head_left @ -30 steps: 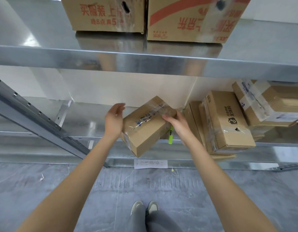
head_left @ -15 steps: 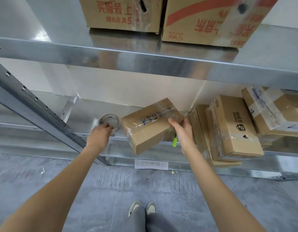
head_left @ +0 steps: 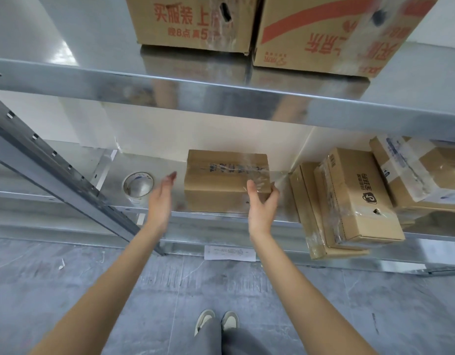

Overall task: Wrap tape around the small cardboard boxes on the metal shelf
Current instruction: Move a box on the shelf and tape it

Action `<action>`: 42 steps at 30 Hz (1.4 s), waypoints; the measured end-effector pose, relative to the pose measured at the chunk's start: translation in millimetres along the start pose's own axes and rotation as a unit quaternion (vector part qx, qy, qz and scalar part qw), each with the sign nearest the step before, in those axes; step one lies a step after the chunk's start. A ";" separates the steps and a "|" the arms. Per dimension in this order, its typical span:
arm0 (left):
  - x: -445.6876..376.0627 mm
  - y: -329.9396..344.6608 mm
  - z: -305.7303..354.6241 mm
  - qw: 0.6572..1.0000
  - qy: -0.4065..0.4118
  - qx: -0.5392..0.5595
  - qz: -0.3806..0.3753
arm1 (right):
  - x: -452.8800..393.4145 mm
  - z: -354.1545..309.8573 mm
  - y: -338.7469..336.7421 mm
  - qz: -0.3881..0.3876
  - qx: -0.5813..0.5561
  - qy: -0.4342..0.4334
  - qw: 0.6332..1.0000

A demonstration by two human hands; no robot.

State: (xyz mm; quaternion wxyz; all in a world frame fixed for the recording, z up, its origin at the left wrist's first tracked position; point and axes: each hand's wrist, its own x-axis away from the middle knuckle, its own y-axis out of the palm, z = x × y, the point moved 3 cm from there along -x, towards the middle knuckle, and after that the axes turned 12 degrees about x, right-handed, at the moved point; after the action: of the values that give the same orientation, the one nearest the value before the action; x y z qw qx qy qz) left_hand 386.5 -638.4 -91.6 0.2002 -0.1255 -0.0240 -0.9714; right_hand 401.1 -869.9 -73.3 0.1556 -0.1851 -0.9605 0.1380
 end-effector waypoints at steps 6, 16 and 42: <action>17.1 21.7 -5.2 0.986 -0.082 0.140 -0.039 | -5.3 3.5 -22.5 -0.188 0.030 -0.037 0.981; 8.4 3.9 19.5 0.998 -0.018 0.035 -0.059 | -20.9 -12.9 -19.4 -0.179 0.084 -0.033 0.980; -36.9 -77.8 -4.9 0.804 0.075 -0.589 0.037 | -19.3 1.3 -15.5 -0.115 0.131 0.038 0.984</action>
State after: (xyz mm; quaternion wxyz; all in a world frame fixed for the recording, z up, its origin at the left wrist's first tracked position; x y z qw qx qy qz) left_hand 387.4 -553.3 -105.3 0.1250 -0.1467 0.5728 -0.7967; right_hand 412.9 -891.8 -74.3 0.2294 -0.0564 -0.9423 0.2370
